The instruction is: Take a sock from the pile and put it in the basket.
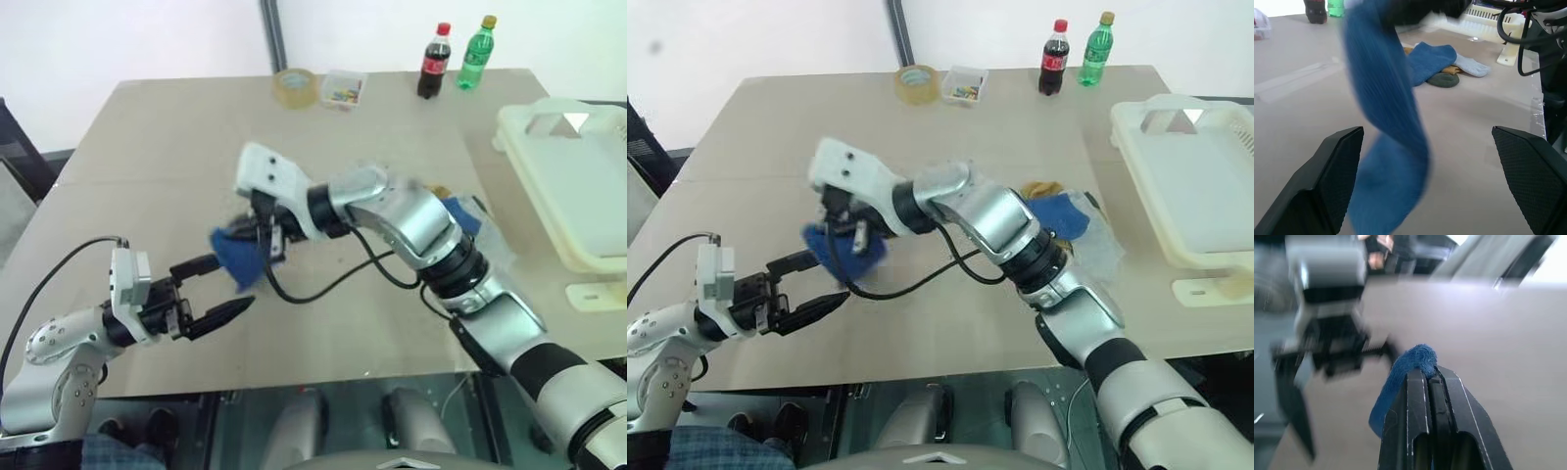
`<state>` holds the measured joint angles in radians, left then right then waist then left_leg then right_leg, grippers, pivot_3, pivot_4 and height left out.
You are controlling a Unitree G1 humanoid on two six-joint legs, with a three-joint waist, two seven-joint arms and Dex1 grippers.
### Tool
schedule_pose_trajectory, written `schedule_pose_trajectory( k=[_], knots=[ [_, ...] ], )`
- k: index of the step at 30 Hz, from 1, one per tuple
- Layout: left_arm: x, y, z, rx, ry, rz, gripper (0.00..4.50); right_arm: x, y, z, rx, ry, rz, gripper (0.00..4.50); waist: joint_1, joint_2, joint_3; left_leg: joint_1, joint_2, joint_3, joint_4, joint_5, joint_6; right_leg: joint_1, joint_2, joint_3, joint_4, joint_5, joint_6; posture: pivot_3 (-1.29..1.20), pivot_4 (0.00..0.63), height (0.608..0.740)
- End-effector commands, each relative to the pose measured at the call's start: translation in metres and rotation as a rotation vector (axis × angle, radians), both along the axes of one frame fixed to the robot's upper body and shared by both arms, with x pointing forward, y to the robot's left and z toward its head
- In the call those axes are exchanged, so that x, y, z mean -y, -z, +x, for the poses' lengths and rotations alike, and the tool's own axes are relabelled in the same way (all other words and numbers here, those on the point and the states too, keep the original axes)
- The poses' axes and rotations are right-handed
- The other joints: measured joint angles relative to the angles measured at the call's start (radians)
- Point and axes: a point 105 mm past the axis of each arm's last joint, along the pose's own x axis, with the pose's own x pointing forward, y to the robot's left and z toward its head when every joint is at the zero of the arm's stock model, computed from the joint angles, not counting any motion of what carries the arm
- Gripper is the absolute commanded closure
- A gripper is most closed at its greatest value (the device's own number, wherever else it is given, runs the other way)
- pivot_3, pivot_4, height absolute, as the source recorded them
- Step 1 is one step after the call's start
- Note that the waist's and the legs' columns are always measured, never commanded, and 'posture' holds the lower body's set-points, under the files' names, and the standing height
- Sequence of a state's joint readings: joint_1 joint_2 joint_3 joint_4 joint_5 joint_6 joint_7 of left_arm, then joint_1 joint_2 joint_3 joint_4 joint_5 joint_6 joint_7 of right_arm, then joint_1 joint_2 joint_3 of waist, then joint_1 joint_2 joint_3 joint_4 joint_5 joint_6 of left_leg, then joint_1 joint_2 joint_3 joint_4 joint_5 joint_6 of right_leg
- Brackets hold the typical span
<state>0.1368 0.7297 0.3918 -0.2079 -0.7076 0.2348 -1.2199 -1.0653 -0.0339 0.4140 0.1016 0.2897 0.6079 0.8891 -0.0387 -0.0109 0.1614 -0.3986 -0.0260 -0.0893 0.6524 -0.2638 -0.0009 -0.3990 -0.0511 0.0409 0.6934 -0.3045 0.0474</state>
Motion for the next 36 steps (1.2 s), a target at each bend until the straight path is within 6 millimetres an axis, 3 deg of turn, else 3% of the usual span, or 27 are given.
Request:
schedule_pose_trajectory(
  k=[1,6,9,14,19,25,29,33,36],
  knots=[
    [-0.002,-0.007,0.001,0.036,-0.001,0.015,0.0,0.023,0.004,0.004,0.014,0.008,0.091,4.47,0.001,-0.001,-0.001,0.0,0.0,0.0,0.0,0.0,0.0,0.0,0.0,0.0,0.0,0.0,0.0,0.0,0.15,0.74],
    [-0.001,-0.005,-0.001,0.032,-0.001,0.013,0.0,0.062,0.06,0.015,0.126,0.059,0.049,4.47,-0.003,-0.001,-0.001,0.0,-0.001,0.001,0.0,0.0,0.0,0.0,0.0,0.001,0.0,0.0,0.0,0.0,0.15,0.74],
    [-0.001,-0.006,-0.001,0.032,-0.004,0.011,0.0,0.09,0.082,0.017,0.173,0.103,0.044,4.47,-0.01,0.0,0.0,0.001,0.001,0.002,0.0,0.0,0.0,0.0,0.002,0.002,0.001,0.0,0.0,0.0,0.15,0.74],
    [-0.003,-0.007,0.0,0.033,-0.005,0.012,0.0,0.125,0.087,0.005,0.14,0.106,0.062,4.47,-0.008,0.0,0.0,0.001,0.002,0.002,0.0,0.0,0.0,0.001,0.003,0.002,0.001,0.0,0.0,0.0,0.15,0.74],
    [-0.001,-0.008,0.004,0.03,0.013,0.014,0.0,0.146,0.092,-0.015,0.091,0.079,0.034,2.66,-0.001,0.0,0.0,0.002,0.002,0.001,0.0,0.0,0.0,0.002,0.002,0.001,0.0,0.0,0.0,0.0,0.15,0.74],
    [-0.002,-0.009,0.007,0.033,0.017,0.016,0.0,0.184,0.104,-0.041,0.023,0.043,-0.19,0.17,0.003,0.0,0.001,0.001,0.001,0.001,0.001,0.0,0.0,0.004,0.001,0.001,-0.001,0.0,0.0,0.0,0.15,0.74],
    [0.0,-0.007,0.008,0.026,0.028,0.013,0.0,0.201,0.093,-0.027,-0.013,0.197,-0.203,0.03,-0.002,0.0,0.001,0.002,0.002,0.001,0.001,0.0,0.0,0.004,0.002,0.001,-0.001,0.0,0.0,0.0,0.15,0.74],
    [0.005,-0.007,0.01,0.025,0.048,0.005,0.0,0.186,0.082,-0.012,-0.079,0.321,-0.109,0.03,-0.002,0.0,0.001,0.002,0.003,0.001,0.001,0.0,0.0,0.004,0.003,0.001,0.0,0.0,0.0,0.0,0.15,0.74],
    [0.007,-0.007,0.011,0.026,0.061,0.007,0.0,0.17,0.086,-0.006,-0.159,0.383,-0.112,0.03,0.0,0.0,0.001,0.002,0.003,0.001,0.001,0.0,0.0,0.004,0.003,0.001,0.0,0.0,0.0,0.0,0.15,0.74]
  ],
)
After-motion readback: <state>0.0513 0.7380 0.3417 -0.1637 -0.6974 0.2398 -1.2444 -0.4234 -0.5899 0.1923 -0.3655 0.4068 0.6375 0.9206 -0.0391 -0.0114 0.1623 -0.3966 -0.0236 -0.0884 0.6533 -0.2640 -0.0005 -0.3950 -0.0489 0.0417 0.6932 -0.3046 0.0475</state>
